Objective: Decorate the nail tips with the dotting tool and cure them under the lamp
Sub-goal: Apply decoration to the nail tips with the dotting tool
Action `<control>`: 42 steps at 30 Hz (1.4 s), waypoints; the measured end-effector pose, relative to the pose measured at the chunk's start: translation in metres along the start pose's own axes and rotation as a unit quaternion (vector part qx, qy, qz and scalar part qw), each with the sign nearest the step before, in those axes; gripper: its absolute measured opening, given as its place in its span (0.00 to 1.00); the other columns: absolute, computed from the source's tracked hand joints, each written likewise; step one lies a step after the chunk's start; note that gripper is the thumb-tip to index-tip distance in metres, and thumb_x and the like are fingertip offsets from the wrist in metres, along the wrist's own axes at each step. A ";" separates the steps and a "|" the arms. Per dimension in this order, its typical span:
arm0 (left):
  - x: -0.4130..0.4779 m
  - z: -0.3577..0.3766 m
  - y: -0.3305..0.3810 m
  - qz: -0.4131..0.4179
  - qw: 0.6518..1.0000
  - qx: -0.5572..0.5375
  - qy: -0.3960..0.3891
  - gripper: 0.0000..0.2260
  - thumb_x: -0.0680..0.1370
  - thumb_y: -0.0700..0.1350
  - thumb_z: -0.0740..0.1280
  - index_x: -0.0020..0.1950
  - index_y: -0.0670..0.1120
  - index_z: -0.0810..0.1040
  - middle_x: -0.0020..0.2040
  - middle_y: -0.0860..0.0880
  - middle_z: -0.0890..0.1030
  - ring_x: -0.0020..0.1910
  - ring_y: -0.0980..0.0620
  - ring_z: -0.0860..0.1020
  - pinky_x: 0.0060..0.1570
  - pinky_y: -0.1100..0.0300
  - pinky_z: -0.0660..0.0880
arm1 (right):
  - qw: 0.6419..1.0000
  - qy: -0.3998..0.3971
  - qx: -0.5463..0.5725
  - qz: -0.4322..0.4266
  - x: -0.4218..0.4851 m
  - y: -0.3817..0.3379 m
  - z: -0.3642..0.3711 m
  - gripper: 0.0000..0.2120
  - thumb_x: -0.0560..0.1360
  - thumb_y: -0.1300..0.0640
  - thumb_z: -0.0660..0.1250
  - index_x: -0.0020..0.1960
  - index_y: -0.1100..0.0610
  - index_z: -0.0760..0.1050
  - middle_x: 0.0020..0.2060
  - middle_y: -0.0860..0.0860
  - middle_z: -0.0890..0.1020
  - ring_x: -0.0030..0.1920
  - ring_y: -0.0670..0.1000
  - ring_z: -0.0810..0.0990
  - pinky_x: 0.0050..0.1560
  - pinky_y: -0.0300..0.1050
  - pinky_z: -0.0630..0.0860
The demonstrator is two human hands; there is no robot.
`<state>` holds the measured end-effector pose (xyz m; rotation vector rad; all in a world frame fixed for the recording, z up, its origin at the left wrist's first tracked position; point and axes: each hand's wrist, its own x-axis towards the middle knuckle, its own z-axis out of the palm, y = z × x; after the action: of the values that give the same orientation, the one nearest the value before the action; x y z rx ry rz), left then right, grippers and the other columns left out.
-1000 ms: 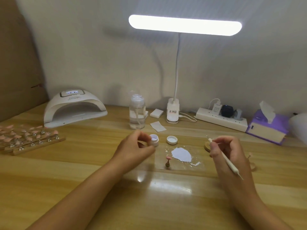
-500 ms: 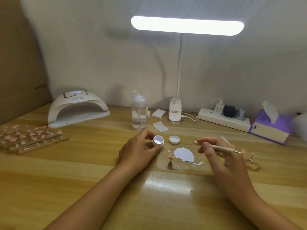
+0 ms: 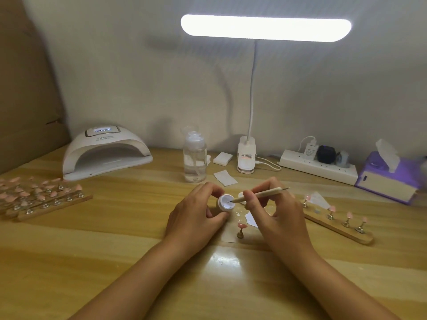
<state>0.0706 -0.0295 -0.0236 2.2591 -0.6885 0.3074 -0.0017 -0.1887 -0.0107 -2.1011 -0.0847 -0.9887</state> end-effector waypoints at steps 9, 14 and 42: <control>-0.001 0.000 0.001 0.007 1.000 0.015 -0.001 0.13 0.72 0.53 0.73 0.51 0.61 0.71 0.52 0.64 0.76 0.37 0.60 0.76 0.36 0.67 0.70 | 0.999 -0.015 -0.033 0.015 0.002 0.004 0.001 0.06 0.76 0.55 0.71 0.41 0.52 0.77 0.34 0.42 0.79 0.37 0.44 0.78 0.48 0.63 0.75; -0.002 0.000 0.002 0.010 1.000 0.019 0.002 0.13 0.72 0.52 0.73 0.50 0.61 0.71 0.52 0.64 0.75 0.37 0.60 0.76 0.36 0.66 0.70 | 0.999 -0.025 -0.040 0.018 0.002 0.004 0.002 0.06 0.76 0.54 0.71 0.42 0.52 0.77 0.34 0.40 0.78 0.37 0.44 0.78 0.49 0.62 0.76; -0.002 0.000 0.002 0.000 0.999 0.033 0.007 0.13 0.72 0.56 0.72 0.51 0.61 0.71 0.51 0.65 0.76 0.40 0.62 0.75 0.35 0.68 0.66 | 0.999 -0.013 -0.030 0.022 0.000 0.002 0.002 0.05 0.76 0.56 0.71 0.43 0.51 0.76 0.35 0.40 0.78 0.39 0.45 0.78 0.49 0.63 0.76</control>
<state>0.0677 -0.0295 -0.0236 2.3170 -0.6799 0.3507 0.0000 -0.1887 -0.0121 -2.1621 -0.0217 -0.9473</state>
